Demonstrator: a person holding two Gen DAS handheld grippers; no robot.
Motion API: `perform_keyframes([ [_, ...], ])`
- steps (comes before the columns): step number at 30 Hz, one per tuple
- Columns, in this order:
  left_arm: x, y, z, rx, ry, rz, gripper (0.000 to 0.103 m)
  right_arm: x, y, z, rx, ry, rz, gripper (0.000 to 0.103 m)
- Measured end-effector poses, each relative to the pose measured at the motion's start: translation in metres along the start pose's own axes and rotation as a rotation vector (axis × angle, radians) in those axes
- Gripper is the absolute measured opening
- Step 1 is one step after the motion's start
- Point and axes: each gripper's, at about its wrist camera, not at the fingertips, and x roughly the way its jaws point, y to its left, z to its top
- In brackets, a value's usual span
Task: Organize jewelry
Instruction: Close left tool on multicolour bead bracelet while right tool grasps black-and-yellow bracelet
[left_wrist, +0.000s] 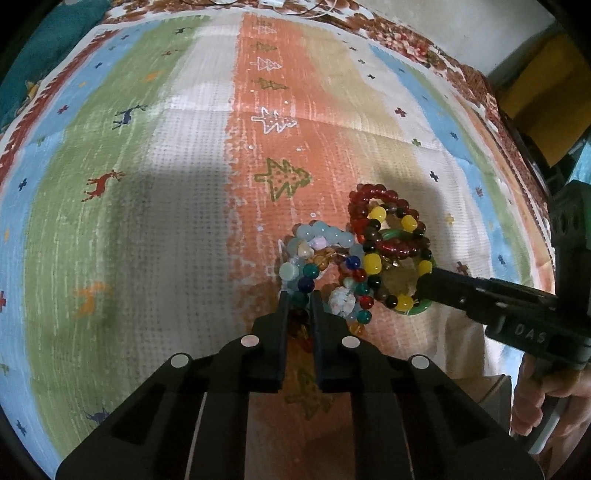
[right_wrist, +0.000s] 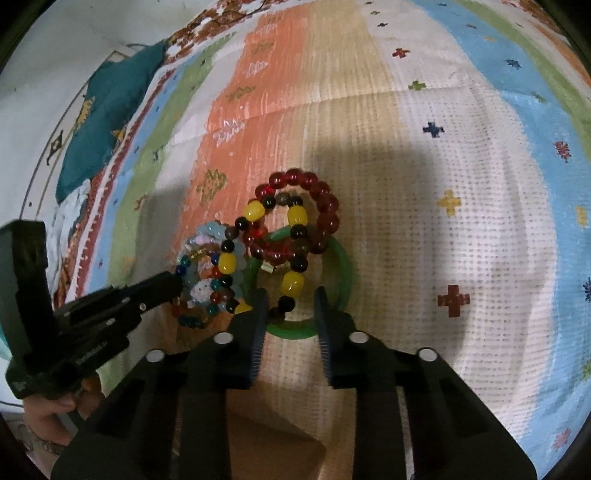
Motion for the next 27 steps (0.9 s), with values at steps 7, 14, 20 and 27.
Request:
perform_keyframes([
  [7,-0.005,0.001,0.001,-0.001,-0.005,-0.007,0.009,0.001,-0.005,0.001,0.007,0.003,-0.003,0.010],
  [14,-0.021,-0.013,0.003,0.022,-0.045,-0.039,0.009,-0.009,-0.002,0.002,0.005,-0.011,0.017,0.004],
  [20,-0.024,-0.016,0.004,0.026,-0.050,-0.042,0.009,-0.015,0.002,0.003,-0.003,-0.017,0.027,0.001],
  [27,-0.021,-0.012,0.003,0.020,-0.038,-0.031,0.009,-0.012,-0.006,0.005,0.037,-0.003,0.019,0.005],
])
